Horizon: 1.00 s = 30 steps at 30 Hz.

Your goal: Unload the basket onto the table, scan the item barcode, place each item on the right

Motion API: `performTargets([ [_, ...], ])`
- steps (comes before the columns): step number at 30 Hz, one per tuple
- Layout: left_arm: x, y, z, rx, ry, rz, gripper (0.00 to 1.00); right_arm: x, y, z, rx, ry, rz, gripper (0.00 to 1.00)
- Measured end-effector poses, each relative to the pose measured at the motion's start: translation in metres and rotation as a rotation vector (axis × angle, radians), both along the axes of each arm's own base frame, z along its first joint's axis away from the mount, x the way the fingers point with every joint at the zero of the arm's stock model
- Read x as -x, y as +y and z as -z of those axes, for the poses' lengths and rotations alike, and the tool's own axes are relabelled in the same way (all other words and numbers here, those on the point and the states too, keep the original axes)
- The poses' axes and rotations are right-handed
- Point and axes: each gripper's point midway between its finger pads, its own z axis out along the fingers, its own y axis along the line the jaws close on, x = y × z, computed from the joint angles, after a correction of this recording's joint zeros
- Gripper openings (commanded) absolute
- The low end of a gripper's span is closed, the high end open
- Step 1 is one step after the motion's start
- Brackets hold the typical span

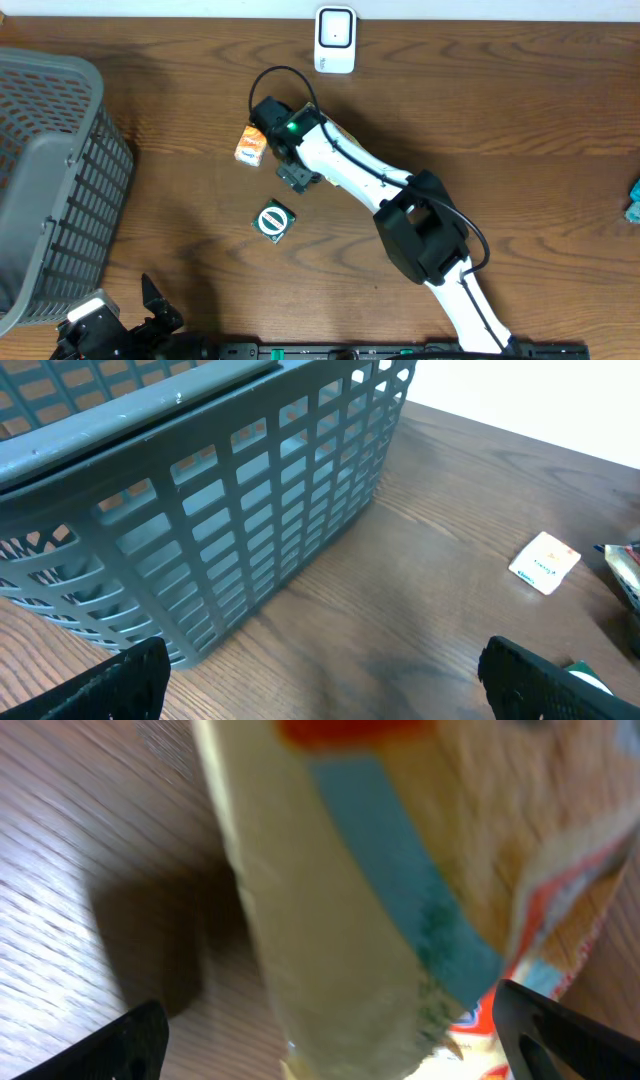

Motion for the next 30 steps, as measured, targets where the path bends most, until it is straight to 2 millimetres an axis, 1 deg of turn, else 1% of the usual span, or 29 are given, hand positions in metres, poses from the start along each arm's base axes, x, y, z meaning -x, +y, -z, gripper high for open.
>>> performTargets([
  [3, 0.0, 0.0, 0.0, 0.0, 0.0, 0.0, 0.98, -0.006, 0.005, 0.001, -0.012, -0.039, 0.005, 0.99],
  [6, 0.0, 0.0, 0.0, 0.0, 0.0, 0.0, 0.98, -0.014, 0.001, 0.0, 0.003, -0.084, 0.024, 0.99],
  [9, 0.0, 0.0, 0.0, 0.0, 0.0, 0.0, 0.98, -0.017, -0.004, 0.0, 0.017, -0.106, 0.046, 0.99],
  [11, 0.0, 0.0, 0.0, 0.0, 0.0, 0.0, 0.98, -0.018, -0.004, 0.0, 0.01, -0.112, 0.054, 0.96],
  [13, 0.0, 0.0, 0.0, 0.0, 0.0, 0.0, 0.98, -0.018, -0.005, 0.002, -0.005, -0.108, 0.066, 0.89],
  [15, 0.0, 0.0, 0.0, 0.0, 0.0, 0.0, 0.98, -0.016, -0.007, 0.005, -0.016, -0.092, 0.074, 0.76],
  [16, 0.0, 0.0, 0.0, 0.0, 0.0, 0.0, 0.98, -0.013, -0.006, 0.007, -0.025, -0.079, 0.075, 0.64],
  [17, 0.0, 0.0, 0.0, 0.0, 0.0, 0.0, 0.98, -0.011, -0.006, 0.009, -0.034, -0.064, 0.075, 0.47],
  [18, 0.0, 0.0, 0.0, 0.0, 0.0, 0.0, 0.98, -0.007, -0.006, 0.011, -0.037, -0.041, 0.072, 0.2],
  [19, 0.0, 0.0, 0.0, 0.0, 0.0, 0.0, 0.98, -0.004, -0.008, 0.013, -0.035, -0.022, 0.074, 0.05],
  [20, 0.0, 0.0, 0.0, 0.0, 0.0, 0.0, 0.98, -0.002, -0.01, 0.015, -0.031, -0.009, 0.078, 0.01],
  [22, 0.0, 0.0, 0.0, 0.0, 0.0, 0.0, 0.98, -0.001, -0.015, 0.015, -0.024, -0.002, 0.093, 0.01],
  [25, 0.0, 0.0, 0.0, 0.0, 0.0, 0.0, 0.98, 0.0, -0.019, 0.009, -0.026, 0.022, 0.11, 0.01],
  [28, 0.0, 0.0, 0.0, 0.0, 0.0, 0.0, 0.98, 0.014, -0.027, 0.004, -0.013, 0.113, 0.108, 0.01],
  [30, 0.0, 0.0, 0.0, 0.0, 0.0, 0.0, 0.98, 0.026, -0.027, -0.001, -0.046, 0.211, 0.093, 0.01],
])
